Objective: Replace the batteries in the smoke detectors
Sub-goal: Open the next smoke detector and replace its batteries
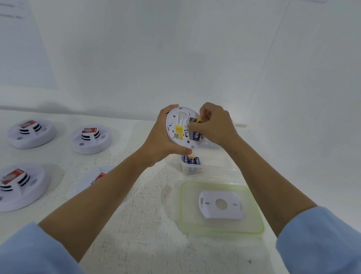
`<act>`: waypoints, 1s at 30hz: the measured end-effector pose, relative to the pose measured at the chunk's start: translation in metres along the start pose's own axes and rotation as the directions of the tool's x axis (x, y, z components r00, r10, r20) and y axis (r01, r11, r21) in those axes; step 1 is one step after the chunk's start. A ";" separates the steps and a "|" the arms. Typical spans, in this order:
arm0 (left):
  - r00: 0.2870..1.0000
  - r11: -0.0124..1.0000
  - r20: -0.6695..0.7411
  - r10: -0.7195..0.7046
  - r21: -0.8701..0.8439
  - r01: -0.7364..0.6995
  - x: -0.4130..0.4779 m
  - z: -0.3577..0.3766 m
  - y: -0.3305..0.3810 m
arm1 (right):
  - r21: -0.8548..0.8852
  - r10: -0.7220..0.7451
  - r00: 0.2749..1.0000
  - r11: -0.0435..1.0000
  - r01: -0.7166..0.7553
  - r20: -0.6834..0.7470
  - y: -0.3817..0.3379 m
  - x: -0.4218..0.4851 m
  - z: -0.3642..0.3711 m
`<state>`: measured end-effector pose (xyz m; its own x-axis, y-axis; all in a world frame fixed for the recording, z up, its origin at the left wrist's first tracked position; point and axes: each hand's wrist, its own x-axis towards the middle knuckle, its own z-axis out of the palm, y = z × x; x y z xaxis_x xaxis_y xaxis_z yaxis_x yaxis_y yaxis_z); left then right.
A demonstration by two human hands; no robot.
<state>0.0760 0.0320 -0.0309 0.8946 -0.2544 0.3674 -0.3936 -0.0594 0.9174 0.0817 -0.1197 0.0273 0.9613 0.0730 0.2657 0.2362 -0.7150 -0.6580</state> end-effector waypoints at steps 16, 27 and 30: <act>1.000 1.000 0.001 -0.013 0.028 0.013 0.002 -0.006 -0.001 | 0.526 0.273 0.906 0.848 -0.067 -0.323 0.014 -0.006 0.002; 0.998 0.999 -0.051 -0.031 0.022 0.032 0.007 -0.020 -0.001 | -0.380 0.403 0.877 0.878 -0.291 0.260 0.050 -0.011 0.023; 0.997 0.999 -0.060 -0.046 0.015 0.047 0.009 -0.021 0.001 | -0.351 0.388 0.830 0.902 -0.252 0.400 0.043 -0.006 0.017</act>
<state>0.0878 0.0504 -0.0234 0.9229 -0.1931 0.3331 -0.3540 -0.0859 0.9313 0.0887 -0.1387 -0.0143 0.9465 0.0619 -0.3166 -0.0788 -0.9073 -0.4130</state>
